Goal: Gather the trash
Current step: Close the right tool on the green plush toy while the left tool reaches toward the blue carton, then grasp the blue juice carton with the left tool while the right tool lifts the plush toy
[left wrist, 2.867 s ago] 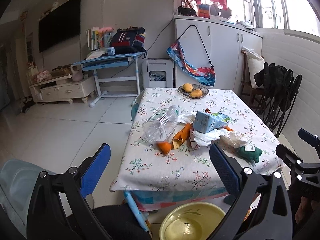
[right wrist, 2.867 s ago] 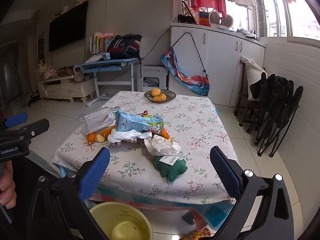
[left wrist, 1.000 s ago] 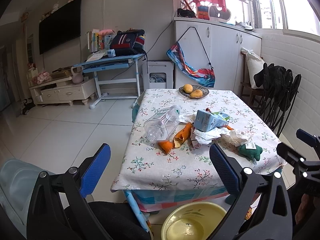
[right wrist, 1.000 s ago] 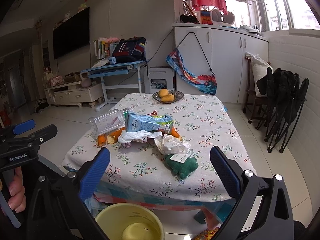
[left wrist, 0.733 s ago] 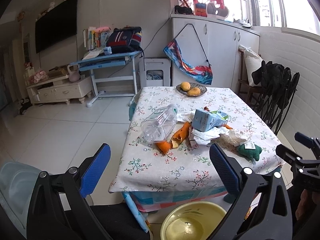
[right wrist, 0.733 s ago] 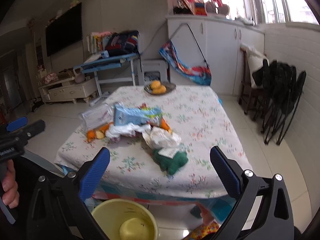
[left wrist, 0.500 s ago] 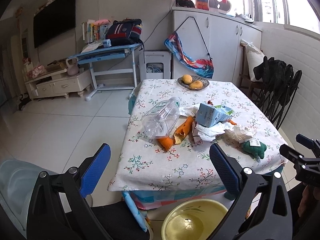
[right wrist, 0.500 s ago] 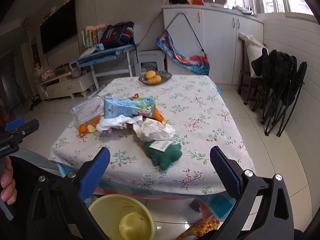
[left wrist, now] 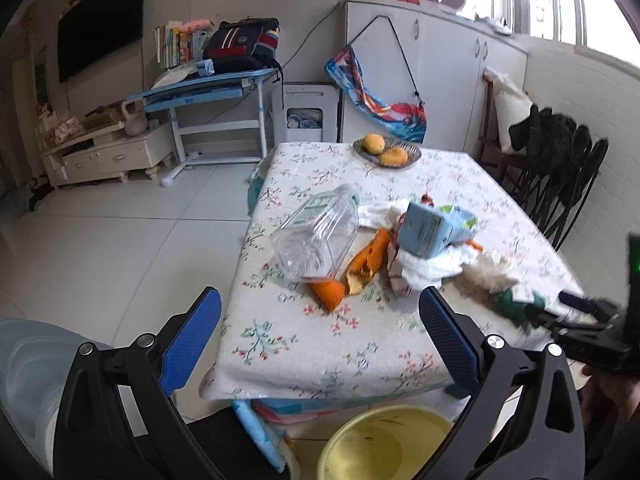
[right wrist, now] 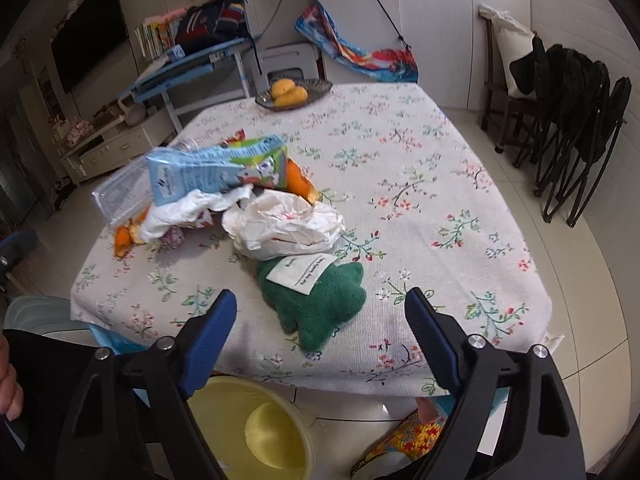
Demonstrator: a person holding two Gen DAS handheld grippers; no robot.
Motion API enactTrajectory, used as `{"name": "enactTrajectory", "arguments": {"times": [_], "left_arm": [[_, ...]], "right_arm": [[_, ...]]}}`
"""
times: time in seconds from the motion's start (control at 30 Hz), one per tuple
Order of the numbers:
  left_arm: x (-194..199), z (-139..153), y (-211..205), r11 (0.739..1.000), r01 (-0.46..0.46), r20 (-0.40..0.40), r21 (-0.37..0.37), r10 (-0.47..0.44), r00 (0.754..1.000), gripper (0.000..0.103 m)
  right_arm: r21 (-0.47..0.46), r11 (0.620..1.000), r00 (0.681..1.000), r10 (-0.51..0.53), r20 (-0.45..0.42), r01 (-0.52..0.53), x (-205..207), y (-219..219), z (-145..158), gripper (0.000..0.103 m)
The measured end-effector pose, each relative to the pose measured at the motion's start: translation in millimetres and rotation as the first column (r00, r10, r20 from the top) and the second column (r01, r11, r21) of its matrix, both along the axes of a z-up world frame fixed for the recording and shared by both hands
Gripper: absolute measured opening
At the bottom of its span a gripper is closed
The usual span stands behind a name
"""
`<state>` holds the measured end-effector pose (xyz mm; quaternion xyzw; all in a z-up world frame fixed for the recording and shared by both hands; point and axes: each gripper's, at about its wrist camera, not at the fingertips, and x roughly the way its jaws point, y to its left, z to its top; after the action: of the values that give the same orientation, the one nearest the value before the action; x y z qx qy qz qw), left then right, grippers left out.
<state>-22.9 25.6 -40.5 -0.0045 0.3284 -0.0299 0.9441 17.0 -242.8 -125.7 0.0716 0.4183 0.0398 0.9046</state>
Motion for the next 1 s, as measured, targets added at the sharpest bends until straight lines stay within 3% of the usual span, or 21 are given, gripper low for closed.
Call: {"name": "enactTrajectory", "arguments": {"times": [0.1,0.3,0.7,0.73,0.83,0.87,1.0], "left_arm": [[5.7,4.9,-4.7,0.998,0.051,0.028,-0.029,-0.050,0.998,0.096],[29.6,6.0,-40.8,0.988,0.145,0.047,0.059,-0.148,0.988,0.096],[111.6,-24.0,-110.3,0.934,0.304,-0.076,0.189,-0.295,0.953,0.096],[117.5,-27.3,-115.4,0.929,0.320,-0.094,0.184,-0.308,0.947,0.094],[128.7,-35.6,-121.2,0.922,0.359,-0.155,0.146,-0.337,0.928,0.062],[130.9,-38.6,-122.3,0.921,0.362,-0.172,0.142,-0.337,0.926,0.057],[126.8,-37.4,-126.2,0.916,0.375,-0.156,0.140,-0.354,0.922,0.056]], "right_arm": [[0.001,1.000,1.000,-0.006,-0.026,0.006,5.1,-1.7,-7.0,0.078],[0.004,1.000,0.999,-0.004,-0.051,0.004,8.4,-1.4,-14.2,0.074],[0.032,0.999,0.999,0.026,-0.036,-0.025,14.6,-2.2,-13.8,0.050],[0.036,0.999,0.999,0.025,-0.035,-0.023,14.4,-3.1,-13.9,0.048],[0.071,0.997,0.999,0.020,-0.034,-0.017,13.5,-8.5,-13.9,0.046],[0.081,0.997,0.999,0.017,-0.033,-0.015,13.9,-9.7,-13.7,0.045],[0.123,0.992,1.000,0.012,-0.027,-0.009,13.9,-13.9,-12.4,0.045]]}}
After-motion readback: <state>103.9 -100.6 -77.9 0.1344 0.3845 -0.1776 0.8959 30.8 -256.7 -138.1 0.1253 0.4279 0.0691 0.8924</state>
